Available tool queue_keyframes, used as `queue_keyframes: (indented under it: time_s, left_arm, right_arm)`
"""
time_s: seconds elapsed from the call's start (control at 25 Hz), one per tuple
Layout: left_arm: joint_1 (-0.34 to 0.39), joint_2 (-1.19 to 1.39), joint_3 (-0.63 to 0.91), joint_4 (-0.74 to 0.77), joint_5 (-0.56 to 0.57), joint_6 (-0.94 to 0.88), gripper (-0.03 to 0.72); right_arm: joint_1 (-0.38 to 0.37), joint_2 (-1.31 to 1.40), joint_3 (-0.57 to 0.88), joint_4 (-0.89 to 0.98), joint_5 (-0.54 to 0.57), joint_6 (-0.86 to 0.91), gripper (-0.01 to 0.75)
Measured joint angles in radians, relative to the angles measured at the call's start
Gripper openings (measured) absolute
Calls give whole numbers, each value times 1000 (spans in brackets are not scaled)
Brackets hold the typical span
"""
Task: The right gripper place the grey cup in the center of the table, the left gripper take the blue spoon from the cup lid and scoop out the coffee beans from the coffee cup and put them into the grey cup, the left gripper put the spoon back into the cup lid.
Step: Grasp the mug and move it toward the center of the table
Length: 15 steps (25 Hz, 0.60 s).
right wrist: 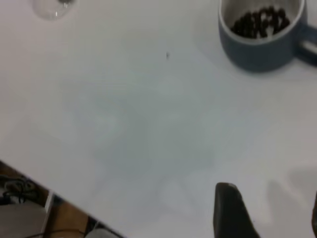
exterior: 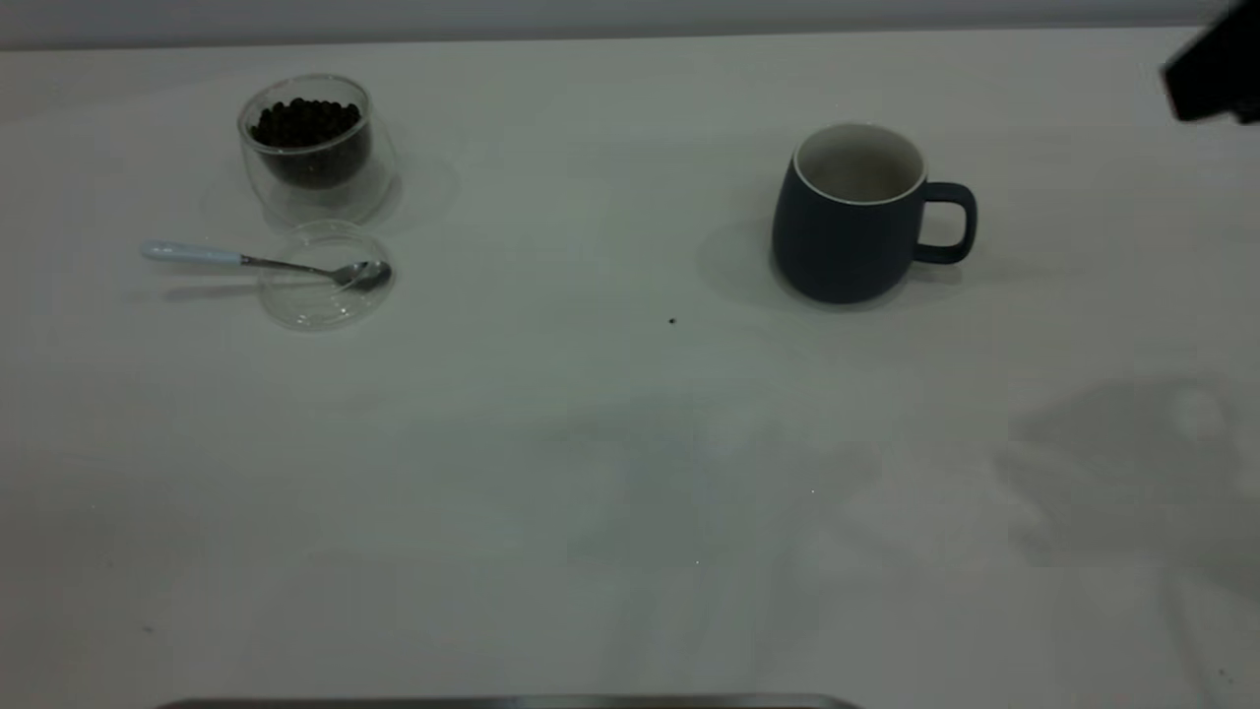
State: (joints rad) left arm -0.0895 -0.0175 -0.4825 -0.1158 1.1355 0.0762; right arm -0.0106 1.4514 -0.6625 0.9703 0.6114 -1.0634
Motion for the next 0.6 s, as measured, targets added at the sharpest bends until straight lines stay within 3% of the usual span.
queue_keyframes:
  time_s: [0.28,0.6]
  left_arm:
    - [0,0,0,0,0,0,445]
    - [0,0,0,0,0,1,445]
  right_arm:
    - [0,290,-195,134,24,-158,364]
    - [0,530,-348,136,21,-289,364]
